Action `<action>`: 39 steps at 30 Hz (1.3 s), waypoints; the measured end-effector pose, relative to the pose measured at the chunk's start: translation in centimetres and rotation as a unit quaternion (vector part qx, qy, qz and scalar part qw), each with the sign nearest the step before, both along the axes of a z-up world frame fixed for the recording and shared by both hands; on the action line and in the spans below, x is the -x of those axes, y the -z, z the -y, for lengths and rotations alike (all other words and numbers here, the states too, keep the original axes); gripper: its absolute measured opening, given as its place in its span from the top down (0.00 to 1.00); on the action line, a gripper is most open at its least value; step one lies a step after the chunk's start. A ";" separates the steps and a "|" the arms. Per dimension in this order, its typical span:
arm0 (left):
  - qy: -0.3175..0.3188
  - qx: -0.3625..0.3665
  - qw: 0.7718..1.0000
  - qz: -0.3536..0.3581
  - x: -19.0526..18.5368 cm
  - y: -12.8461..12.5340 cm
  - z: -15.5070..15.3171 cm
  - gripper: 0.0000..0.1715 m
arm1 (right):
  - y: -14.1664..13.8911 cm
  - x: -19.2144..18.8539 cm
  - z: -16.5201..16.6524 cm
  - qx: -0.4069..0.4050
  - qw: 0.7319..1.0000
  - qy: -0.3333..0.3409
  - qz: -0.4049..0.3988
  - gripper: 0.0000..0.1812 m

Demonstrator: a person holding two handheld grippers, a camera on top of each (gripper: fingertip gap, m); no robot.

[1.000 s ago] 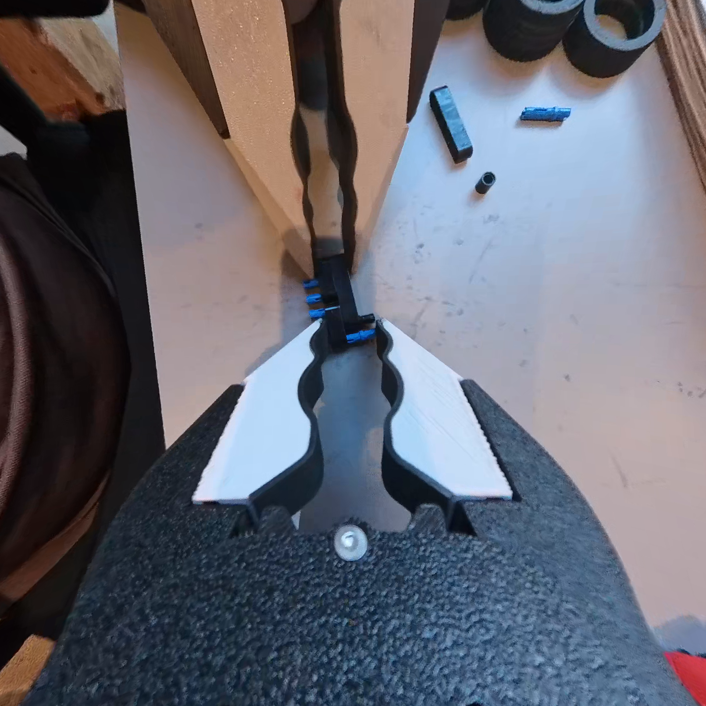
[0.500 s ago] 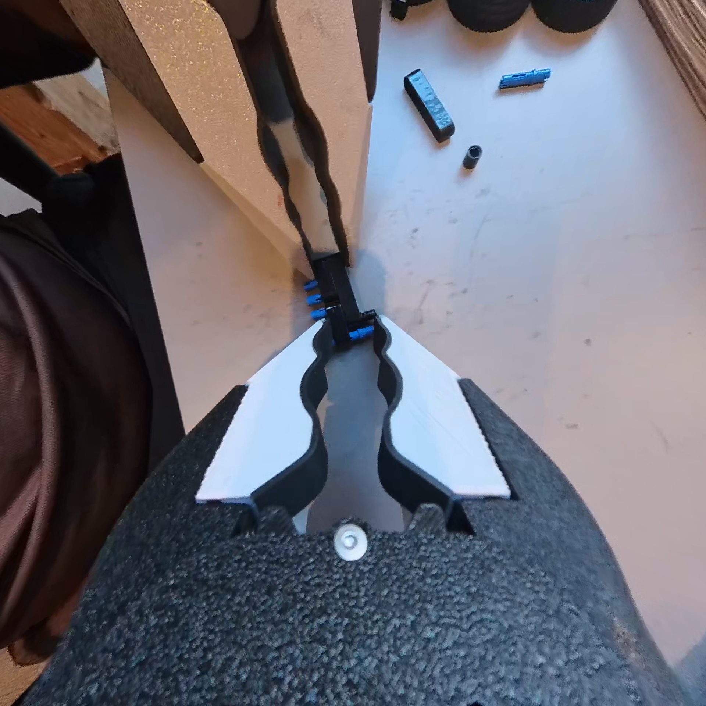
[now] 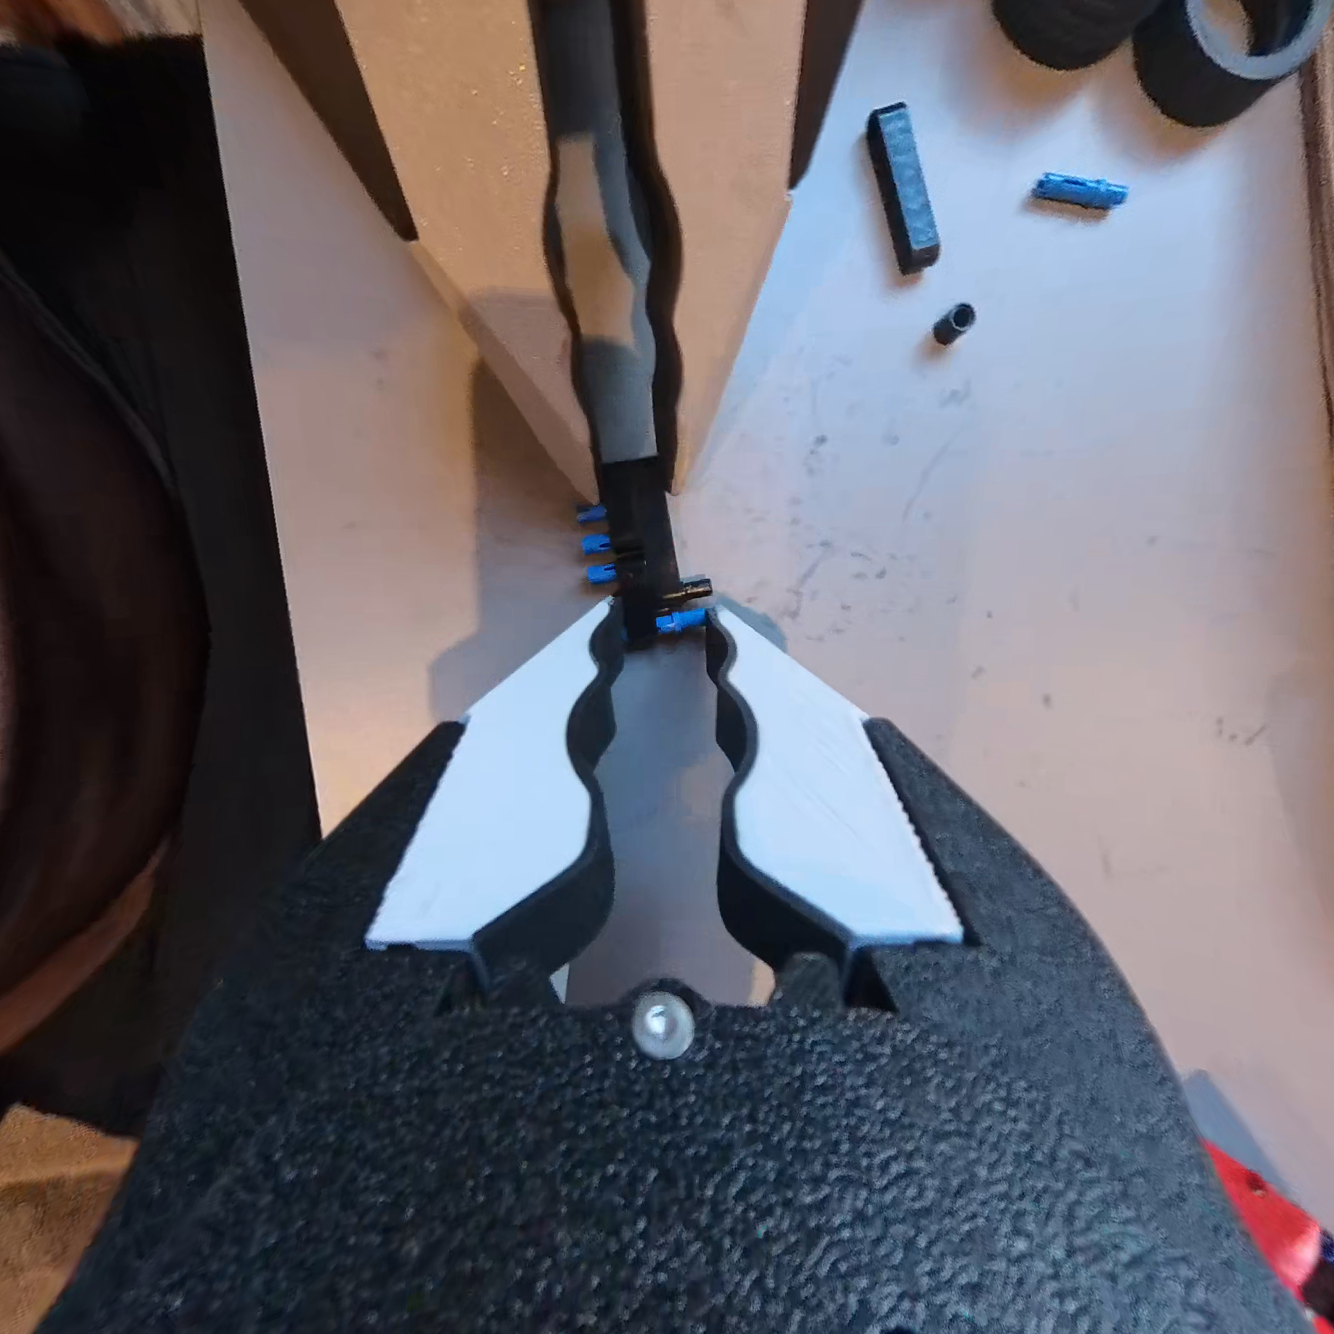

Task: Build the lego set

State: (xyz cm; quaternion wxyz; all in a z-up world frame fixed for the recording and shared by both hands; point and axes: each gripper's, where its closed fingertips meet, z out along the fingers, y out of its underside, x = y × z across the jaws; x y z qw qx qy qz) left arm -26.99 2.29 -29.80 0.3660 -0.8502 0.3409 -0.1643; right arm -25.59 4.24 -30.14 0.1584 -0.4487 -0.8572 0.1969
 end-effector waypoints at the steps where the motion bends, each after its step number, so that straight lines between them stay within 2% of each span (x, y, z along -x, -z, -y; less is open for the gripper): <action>1: -0.001 0.003 1.000 0.003 0.0 0.0 0.0 0.92 | 0.0 0.0 0.0 -0.002 1.000 -0.012 0.009 0.88; 5: -0.015 0.011 1.000 0.008 0.1 0.0 -0.1 0.92 | 0.1 -0.1 0.3 -0.007 0.998 -0.069 0.010 0.93; 9: -0.027 0.016 0.999 0.014 0.2 0.0 -0.2 0.92 | 0.1 -0.1 0.2 -0.003 0.997 -0.073 0.028 0.92; 11: -0.035 0.014 0.999 0.014 0.4 0.0 -0.5 0.92 | 0.1 0.2 -0.2 0.018 0.999 -0.038 0.027 0.91; 14: -0.043 0.033 0.998 0.034 0.5 0.1 -0.7 0.92 | -0.3 0.3 -0.8 0.096 0.994 0.035 0.024 0.89; 15: -0.048 0.035 0.998 0.035 0.6 0.1 -0.7 0.92 | -0.8 0.4 -1.4 0.105 0.993 0.061 0.008 0.87; 18: -0.048 0.034 0.998 0.035 0.6 0.1 -0.8 0.92 | -3.3 0.4 -2.8 0.146 0.977 0.131 -0.082 0.88; 22: -0.068 0.035 0.996 0.038 1.1 0.1 -1.2 0.92 | -6.2 -1.2 -2.0 0.249 0.939 0.160 -0.174 0.89; 25: -0.094 0.037 0.994 0.043 1.7 0.1 -1.7 0.92 | -5.2 -2.4 -2.8 0.209 0.939 0.172 -0.212 0.89; 29: -0.142 0.054 0.986 0.073 2.4 0.0 -2.5 0.91 | -3.8 -2.6 -4.1 0.075 0.949 0.160 -0.260 0.92; 32: -0.135 0.065 0.983 0.107 1.3 -0.4 -2.6 0.76 | -3.6 -1.9 -4.9 -0.001 0.949 0.150 -0.276 0.93; 33: -0.135 0.066 0.982 0.113 1.1 -0.5 -2.6 0.74 | -3.0 -1.7 -5.0 -0.007 0.953 0.149 -0.264 0.93; 37: -0.137 0.060 0.984 0.099 1.1 -0.4 -2.7 0.76 | -2.7 -1.7 -5.0 -0.008 0.955 0.150 -0.256 0.92; 39: -0.118 0.065 0.986 0.096 0.5 -0.2 -2.4 0.89 | -3.0 -1.8 -5.0 0.003 0.952 0.153 -0.264 0.92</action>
